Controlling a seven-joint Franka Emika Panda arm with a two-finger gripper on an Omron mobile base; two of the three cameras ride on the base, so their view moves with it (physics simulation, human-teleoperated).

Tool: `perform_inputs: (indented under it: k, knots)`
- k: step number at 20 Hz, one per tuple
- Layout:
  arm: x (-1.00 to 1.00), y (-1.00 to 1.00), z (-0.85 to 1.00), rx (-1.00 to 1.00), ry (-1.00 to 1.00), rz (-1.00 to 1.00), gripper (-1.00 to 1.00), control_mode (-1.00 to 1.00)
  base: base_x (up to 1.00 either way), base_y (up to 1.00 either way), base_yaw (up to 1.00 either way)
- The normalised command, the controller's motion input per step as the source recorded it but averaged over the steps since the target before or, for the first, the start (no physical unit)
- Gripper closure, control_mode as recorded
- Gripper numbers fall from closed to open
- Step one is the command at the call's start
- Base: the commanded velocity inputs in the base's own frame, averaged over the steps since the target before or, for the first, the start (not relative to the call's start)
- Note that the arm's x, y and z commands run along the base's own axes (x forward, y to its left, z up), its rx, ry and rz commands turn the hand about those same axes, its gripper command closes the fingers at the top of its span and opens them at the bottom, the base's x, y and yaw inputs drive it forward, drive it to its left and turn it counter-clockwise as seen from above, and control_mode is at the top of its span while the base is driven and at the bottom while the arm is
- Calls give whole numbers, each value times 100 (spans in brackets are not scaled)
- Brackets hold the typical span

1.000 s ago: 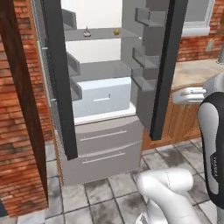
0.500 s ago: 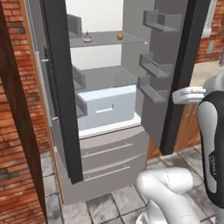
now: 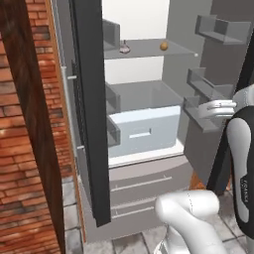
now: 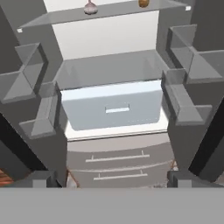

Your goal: Retrieve the bottle and the shaker from the cabinet and place them next to the mixing bowl on the counter. Then add garlic from the fridge to the mixing bowl.

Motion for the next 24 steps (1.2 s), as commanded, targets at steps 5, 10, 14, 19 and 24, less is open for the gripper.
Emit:
perform_inputs:
  k: [5,10,14,19,24]
  knots:
    - [0,0,0,0,0,0,-100,100,99,42,1]
    - [0,0,0,0,0,0,-100,100,98,34,-2]
    - [0,0,0,0,0,0,-100,100,50,-4,2]
    - [0,0,0,0,0,0,-100,100,10,-13,6]
    - [0,0,0,0,0,0,-100,100,0,0,0]
